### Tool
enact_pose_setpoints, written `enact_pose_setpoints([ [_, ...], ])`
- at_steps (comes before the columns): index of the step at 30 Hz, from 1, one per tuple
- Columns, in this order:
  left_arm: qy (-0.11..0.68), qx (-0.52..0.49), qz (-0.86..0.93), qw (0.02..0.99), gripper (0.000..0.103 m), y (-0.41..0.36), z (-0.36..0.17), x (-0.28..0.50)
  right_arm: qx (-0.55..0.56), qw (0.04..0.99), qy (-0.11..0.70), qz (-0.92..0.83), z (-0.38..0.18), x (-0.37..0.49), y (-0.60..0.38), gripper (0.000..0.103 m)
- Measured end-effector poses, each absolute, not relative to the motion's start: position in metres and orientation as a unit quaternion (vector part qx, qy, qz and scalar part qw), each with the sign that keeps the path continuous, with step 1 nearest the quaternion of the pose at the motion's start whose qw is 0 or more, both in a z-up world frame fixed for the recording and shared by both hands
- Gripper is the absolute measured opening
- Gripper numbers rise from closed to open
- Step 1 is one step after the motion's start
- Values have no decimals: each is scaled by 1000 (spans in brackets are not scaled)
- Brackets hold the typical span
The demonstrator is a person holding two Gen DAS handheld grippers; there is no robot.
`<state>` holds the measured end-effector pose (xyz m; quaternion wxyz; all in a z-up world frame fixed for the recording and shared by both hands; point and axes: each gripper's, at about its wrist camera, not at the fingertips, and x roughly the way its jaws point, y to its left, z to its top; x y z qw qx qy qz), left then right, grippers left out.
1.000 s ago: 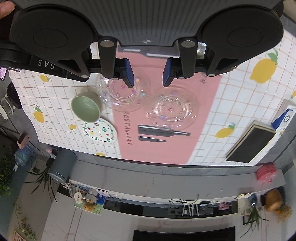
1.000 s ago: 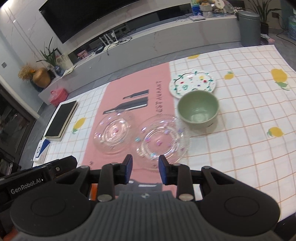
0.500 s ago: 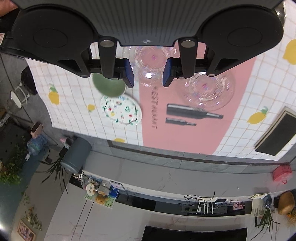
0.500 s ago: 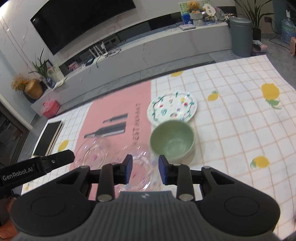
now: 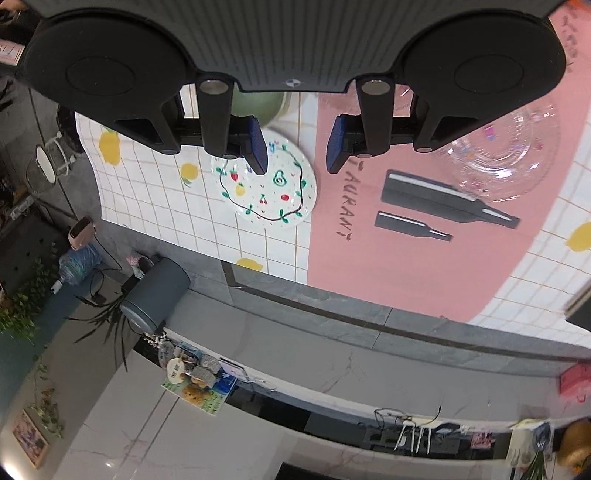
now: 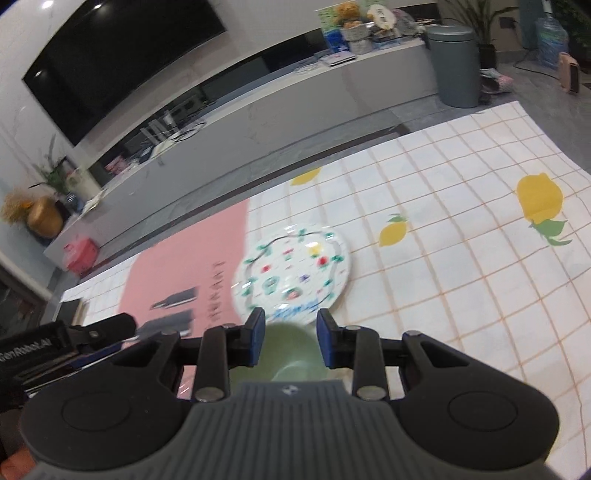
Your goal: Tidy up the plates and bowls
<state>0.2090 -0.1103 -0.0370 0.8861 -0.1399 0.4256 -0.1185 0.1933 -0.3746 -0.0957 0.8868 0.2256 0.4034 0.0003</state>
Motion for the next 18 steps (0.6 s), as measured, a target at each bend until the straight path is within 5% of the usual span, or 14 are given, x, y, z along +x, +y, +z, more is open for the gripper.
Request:
enact_pose_setpoints([
  [18, 452, -135, -112, 875, 45, -129, -101, 280, 267, 858, 438, -17, -156, 262, -418, 33],
])
